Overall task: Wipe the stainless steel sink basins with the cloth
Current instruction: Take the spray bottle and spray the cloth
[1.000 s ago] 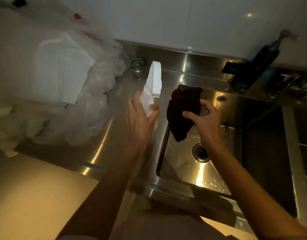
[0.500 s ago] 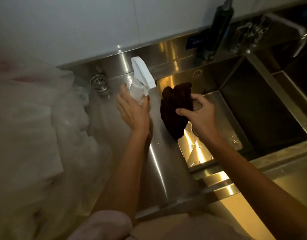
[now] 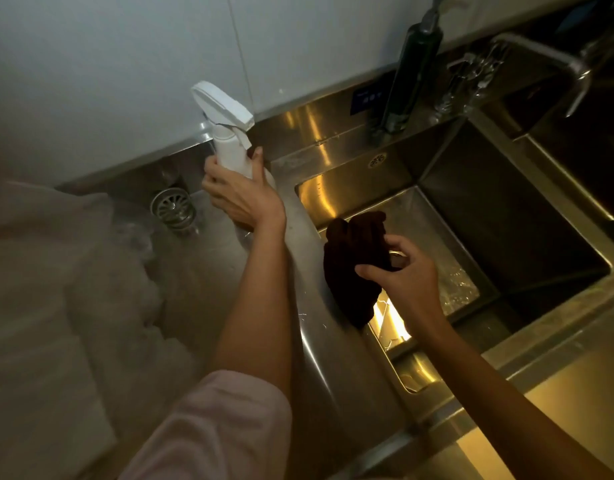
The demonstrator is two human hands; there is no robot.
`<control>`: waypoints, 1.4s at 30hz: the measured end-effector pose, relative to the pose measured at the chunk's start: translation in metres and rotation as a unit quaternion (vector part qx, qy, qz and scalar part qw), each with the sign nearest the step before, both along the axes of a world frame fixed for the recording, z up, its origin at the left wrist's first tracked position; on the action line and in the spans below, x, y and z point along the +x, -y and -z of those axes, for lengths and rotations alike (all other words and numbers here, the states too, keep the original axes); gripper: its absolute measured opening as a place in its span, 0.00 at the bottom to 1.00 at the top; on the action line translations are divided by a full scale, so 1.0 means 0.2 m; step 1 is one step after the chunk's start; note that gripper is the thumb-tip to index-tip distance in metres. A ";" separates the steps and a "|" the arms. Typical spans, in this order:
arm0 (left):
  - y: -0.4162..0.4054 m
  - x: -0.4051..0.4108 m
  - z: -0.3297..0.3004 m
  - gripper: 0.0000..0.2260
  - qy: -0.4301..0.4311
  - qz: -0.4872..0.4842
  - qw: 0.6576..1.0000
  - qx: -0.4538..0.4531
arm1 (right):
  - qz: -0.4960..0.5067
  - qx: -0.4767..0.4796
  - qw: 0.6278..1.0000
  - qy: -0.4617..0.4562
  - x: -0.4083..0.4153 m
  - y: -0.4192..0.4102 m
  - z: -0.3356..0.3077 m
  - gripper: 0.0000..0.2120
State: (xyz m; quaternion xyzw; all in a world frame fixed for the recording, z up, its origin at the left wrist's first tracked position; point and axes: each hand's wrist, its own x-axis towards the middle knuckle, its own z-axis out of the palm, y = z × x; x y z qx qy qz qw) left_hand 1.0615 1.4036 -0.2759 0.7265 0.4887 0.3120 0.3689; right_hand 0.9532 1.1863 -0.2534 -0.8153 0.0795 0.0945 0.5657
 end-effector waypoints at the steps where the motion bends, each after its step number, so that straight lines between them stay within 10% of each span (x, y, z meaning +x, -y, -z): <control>1: -0.01 0.03 0.01 0.32 0.000 -0.010 1.000 -0.005 | 0.003 -0.003 1.000 0.001 0.01 0.00 0.00 0.22; 42: -0.03 -0.14 0.11 0.41 -0.092 0.071 0.990 0.078 | -0.012 -0.010 1.000 0.011 -0.04 0.10 -0.09 0.21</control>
